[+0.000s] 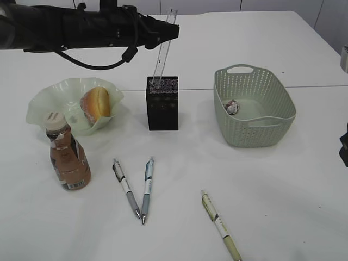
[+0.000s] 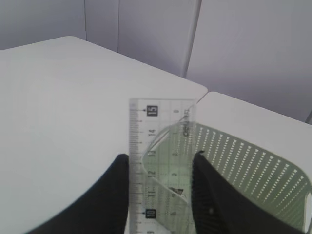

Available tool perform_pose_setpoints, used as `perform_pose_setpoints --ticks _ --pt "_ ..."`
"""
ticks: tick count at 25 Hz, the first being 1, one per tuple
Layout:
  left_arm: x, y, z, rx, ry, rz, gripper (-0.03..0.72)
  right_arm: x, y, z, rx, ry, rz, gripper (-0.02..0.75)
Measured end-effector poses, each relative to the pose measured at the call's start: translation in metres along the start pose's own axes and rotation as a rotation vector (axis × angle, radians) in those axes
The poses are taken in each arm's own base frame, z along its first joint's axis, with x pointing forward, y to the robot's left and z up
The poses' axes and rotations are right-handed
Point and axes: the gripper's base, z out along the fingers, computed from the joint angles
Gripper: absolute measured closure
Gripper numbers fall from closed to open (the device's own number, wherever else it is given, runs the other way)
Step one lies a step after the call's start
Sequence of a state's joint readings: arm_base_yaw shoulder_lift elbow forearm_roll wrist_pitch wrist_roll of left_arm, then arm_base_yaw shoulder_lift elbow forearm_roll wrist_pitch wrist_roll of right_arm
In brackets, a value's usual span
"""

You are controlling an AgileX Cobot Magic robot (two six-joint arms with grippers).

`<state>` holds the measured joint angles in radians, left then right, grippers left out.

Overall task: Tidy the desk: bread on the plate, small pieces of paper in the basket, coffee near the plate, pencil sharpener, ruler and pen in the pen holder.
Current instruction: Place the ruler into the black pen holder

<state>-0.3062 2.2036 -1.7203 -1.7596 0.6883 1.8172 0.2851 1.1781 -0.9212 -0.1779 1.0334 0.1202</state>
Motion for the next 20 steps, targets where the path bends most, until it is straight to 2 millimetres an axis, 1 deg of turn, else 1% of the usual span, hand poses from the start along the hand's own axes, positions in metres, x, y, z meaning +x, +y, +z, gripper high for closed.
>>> perform_pose_setpoints --ticks 6,10,20 --pt "0.014 0.005 0.004 0.013 0.012 0.009 0.407 0.000 0.000 0.000 0.000 0.000 0.000 0.266" --pt "0.017 0.008 0.004 0.016 0.007 0.008 0.407 0.000 0.000 0.000 0.000 0.000 0.001 0.266" --pt "0.015 0.012 -0.001 0.038 -0.010 0.044 0.407 0.000 0.000 0.000 0.000 -0.002 0.001 0.266"
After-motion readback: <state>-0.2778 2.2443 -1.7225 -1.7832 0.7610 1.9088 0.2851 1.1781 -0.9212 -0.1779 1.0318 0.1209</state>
